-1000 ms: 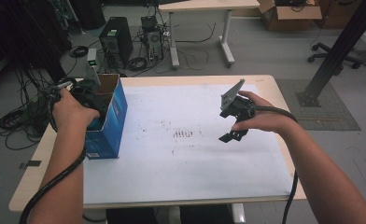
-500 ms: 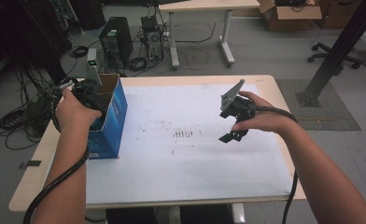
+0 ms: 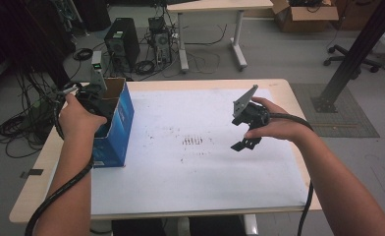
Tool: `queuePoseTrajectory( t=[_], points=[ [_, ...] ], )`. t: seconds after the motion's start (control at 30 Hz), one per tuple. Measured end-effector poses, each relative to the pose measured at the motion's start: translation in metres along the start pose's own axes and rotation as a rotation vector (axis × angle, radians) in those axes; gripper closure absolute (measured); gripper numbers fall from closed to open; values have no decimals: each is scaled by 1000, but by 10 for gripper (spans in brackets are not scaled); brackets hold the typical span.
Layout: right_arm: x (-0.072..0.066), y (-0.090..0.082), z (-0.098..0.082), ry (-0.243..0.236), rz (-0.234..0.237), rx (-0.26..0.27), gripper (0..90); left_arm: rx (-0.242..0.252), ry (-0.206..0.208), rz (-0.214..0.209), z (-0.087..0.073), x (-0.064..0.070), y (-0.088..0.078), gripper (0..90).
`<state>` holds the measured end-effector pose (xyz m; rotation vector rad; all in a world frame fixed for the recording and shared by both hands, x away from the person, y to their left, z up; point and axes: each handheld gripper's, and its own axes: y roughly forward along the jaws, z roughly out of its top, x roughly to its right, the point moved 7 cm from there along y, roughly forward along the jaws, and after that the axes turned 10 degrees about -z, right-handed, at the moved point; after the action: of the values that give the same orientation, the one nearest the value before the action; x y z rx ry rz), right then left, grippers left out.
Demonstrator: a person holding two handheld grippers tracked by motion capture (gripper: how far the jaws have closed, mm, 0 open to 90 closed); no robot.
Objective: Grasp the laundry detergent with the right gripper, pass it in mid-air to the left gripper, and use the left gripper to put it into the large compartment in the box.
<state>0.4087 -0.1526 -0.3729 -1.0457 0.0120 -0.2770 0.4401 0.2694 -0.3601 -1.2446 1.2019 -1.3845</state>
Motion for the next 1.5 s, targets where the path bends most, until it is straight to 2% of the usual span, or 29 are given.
queuePoseTrajectory(
  t=[0.27,0.63,1.23,1.5],
  points=[
    [0,0,-2,11,1,3,27,9,-12,-22,-1,1,-3,323],
    [-1,-1,0,3,1,13,27,5,-21,-31,-3,4,-13,310],
    [-2,-1,0,-2,3,24,27,22,-40,-27,-9,6,-36,230],
    [-2,-4,1,-5,0,27,27,26,-34,-26,-11,7,-47,190]
  ],
)
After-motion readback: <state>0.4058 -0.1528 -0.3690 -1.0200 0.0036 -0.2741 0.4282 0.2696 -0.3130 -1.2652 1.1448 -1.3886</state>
